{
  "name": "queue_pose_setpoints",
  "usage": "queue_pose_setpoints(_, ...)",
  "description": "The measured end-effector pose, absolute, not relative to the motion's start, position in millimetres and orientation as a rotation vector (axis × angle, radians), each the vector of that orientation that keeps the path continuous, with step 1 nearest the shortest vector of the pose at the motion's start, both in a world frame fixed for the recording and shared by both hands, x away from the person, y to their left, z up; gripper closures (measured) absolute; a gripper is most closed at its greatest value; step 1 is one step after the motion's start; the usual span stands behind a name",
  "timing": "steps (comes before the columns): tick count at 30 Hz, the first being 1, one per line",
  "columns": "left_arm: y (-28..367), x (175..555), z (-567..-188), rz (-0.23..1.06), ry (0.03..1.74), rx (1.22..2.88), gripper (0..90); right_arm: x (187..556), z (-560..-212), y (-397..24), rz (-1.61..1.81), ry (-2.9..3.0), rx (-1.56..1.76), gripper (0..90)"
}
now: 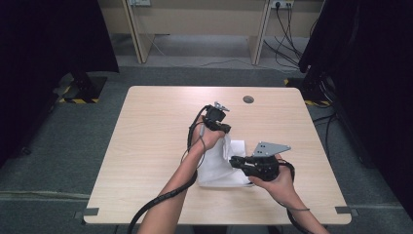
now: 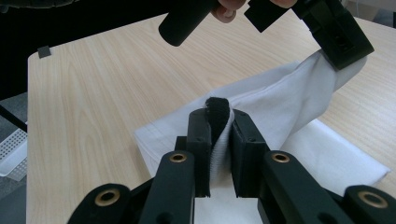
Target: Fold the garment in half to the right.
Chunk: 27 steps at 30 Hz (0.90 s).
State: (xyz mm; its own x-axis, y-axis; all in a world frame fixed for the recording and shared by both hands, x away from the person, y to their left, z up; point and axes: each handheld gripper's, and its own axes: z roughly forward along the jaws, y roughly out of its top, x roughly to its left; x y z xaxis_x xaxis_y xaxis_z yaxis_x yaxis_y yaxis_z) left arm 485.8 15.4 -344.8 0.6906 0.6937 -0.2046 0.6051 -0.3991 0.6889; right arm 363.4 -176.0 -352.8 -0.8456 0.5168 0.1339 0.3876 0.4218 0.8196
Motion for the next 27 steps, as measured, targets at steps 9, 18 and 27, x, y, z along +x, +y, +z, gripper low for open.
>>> queue_pose_setpoints(9, 12.0, 485.3, -346.3, 0.142, 0.987, 2.131, 85.3, 362.1, -355.6, -178.4, 1.392, 2.533, 0.816, 80.3)
queue_pose_setpoints(18, 9.7, 484.9, -348.1, 0.138, 0.983, 2.134, 85.3, 361.6, -357.7, -180.3, 1.390, 2.537, 0.823, 80.3)
queue_pose_setpoints(27, 6.2, 484.0, -351.7, 0.134, 0.981, 2.146, 85.2, 360.7, -360.6, -180.9, 1.385, 2.544, 0.825, 80.3)
